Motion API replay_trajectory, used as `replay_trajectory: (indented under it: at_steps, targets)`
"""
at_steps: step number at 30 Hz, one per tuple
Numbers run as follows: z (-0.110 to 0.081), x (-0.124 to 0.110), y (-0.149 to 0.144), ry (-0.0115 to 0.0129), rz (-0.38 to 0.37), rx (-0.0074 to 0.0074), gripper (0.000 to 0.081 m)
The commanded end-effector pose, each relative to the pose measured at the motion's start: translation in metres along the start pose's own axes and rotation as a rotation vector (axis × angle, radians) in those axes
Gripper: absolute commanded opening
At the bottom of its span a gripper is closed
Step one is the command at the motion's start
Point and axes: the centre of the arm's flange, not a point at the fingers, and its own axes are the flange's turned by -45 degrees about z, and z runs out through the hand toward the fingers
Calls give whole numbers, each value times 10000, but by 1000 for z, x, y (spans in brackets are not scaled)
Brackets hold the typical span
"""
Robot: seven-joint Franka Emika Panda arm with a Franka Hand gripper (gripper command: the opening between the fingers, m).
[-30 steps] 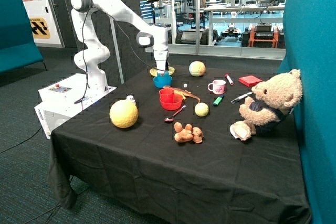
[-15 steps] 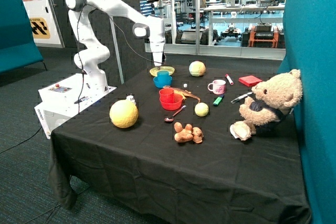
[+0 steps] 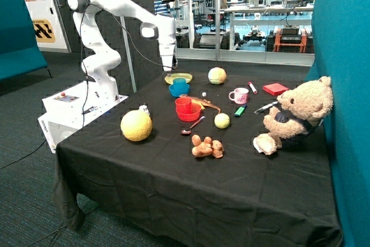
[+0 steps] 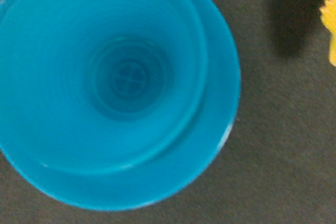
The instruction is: Match the cups with the appropriate bowls
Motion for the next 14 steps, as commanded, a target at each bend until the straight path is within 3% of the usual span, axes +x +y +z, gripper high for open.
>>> replay_trajectory:
  at_steps: [1, 14]
  targets:
    - [-4, -17, 20, -3, 349, -31, 645]
    - [0, -15, 31, -3, 199, -31, 643]
